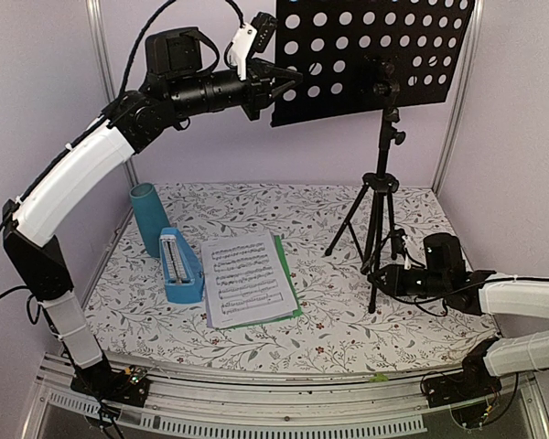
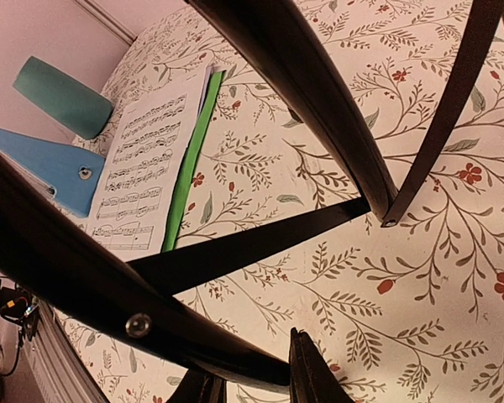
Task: Set up the instrument practice props
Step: Open the music stand at the center of the board.
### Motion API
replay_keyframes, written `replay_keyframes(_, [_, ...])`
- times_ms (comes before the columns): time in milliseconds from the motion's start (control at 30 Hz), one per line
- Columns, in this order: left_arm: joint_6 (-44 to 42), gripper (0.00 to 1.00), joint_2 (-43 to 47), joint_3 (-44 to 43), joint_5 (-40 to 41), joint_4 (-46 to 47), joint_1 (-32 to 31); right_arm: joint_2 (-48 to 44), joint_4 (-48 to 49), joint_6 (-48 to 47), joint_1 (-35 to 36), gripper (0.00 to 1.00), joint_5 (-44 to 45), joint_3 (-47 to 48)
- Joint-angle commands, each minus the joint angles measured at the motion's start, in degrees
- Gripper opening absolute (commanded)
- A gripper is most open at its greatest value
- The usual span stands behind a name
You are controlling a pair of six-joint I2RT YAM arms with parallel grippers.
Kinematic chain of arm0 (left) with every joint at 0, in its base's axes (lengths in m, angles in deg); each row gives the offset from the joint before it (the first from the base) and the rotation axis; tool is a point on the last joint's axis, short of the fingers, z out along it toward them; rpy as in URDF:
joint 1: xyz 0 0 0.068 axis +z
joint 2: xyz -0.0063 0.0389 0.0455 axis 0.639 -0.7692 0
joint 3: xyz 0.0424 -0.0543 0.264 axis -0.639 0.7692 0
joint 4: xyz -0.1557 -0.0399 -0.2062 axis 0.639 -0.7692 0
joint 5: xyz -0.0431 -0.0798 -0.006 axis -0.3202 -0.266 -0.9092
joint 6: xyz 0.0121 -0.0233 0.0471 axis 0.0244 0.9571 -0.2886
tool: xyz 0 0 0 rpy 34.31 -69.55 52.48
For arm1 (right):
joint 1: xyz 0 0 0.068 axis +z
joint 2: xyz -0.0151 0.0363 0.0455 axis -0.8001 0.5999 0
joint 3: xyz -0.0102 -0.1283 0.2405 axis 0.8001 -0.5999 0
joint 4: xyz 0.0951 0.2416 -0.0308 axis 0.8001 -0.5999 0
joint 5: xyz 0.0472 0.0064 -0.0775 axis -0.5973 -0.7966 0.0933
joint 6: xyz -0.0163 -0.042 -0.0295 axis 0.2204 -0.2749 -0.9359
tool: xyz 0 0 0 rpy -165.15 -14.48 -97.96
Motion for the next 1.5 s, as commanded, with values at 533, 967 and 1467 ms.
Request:
replay_keyframes(533, [-7.28,0.0,-0.2,-6.85,5.2,-6.77,-2.15,-7.99,-8.41,11.59,-1.02,0.35,8.7,-5.67])
replay_keyframes(967, [-7.82,0.0,-2.14,-9.89,5.06,-6.98,-3.29,-17.18,-15.31,12.25,-1.02,0.64,12.88,-3.73])
replay_keyframes(1467, [-8.44,0.0,-3.14,-11.66,5.93,-7.38,-4.53,-21.1,-9.7,-6.65,-1.01,0.99,13.76,13.6])
